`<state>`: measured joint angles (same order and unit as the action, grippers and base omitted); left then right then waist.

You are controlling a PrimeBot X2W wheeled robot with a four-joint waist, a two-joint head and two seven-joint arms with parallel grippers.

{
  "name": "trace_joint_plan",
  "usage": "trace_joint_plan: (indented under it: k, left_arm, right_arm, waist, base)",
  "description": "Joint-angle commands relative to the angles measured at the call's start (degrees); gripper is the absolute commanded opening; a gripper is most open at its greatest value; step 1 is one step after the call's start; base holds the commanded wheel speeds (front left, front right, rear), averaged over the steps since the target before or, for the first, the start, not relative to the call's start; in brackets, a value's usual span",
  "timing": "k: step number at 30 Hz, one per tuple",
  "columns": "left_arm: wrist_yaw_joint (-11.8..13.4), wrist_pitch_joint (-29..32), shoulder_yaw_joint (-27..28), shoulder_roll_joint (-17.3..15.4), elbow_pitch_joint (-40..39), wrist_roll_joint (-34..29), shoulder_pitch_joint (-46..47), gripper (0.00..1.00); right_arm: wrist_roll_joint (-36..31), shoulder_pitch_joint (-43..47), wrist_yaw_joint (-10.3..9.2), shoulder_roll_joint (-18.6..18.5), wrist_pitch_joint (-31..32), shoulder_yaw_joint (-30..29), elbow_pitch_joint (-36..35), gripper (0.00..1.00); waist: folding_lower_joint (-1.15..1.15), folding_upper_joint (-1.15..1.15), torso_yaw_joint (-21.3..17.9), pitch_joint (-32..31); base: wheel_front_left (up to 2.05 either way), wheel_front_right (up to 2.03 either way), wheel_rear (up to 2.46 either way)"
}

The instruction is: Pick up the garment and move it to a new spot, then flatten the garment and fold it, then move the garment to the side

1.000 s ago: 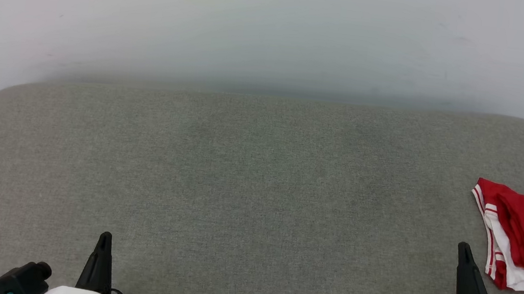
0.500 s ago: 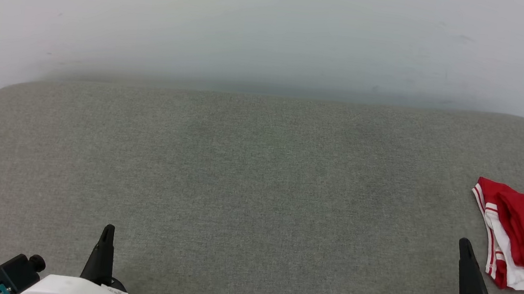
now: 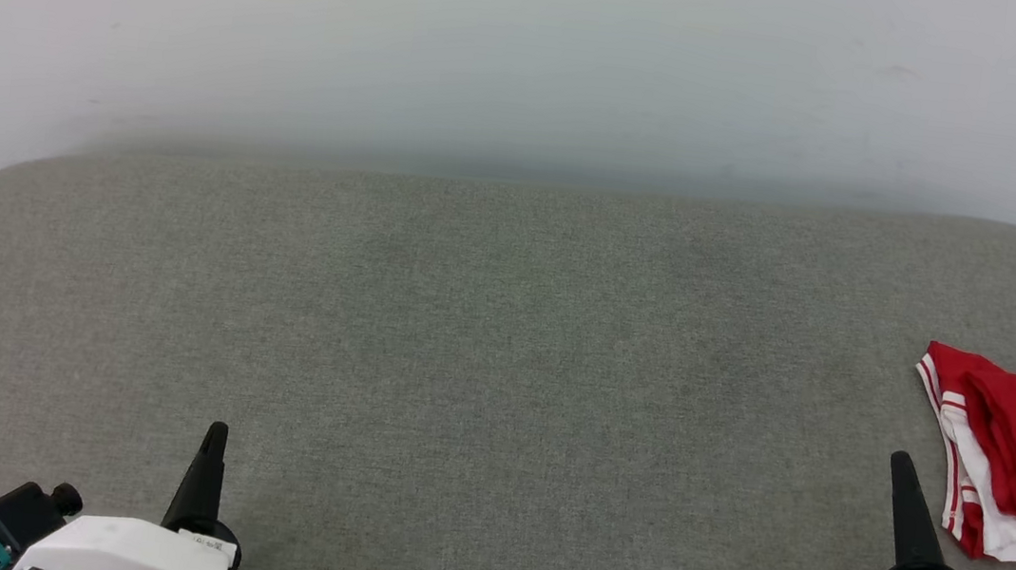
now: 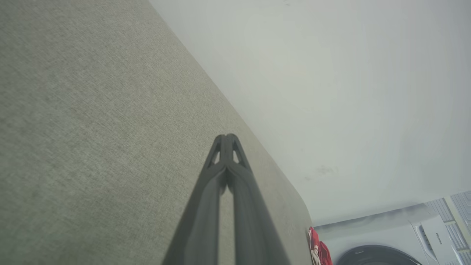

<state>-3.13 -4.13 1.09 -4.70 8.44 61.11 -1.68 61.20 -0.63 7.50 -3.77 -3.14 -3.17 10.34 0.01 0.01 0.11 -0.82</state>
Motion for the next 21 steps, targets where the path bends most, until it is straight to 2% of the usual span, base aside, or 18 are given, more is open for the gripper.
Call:
trace_joint_plan:
  k: [1, 21]
  left_arm:
    - [-0.5, 0.4, 0.3, -0.3, -0.2, 1.7, 1.5, 0.00]
    - [-2.3, 4.0, 1.4, -0.3, 2.3, 15.6, 4.4, 0.00]
  right_arm:
    - [1.7, -1.5, 0.00, -0.5, 0.4, -0.2, -0.2, 0.00]
    - [15.1, -3.4, -0.01, -0.4, 4.0, -0.9, 1.5, 0.00]
  waist:
    - [-0.01, -0.01, 0.0, 0.0]
    - [-0.01, -0.01, 0.0, 0.4]
  base:
    - [0.00, 0.00, 0.00]
    - [0.00, 0.00, 0.00]
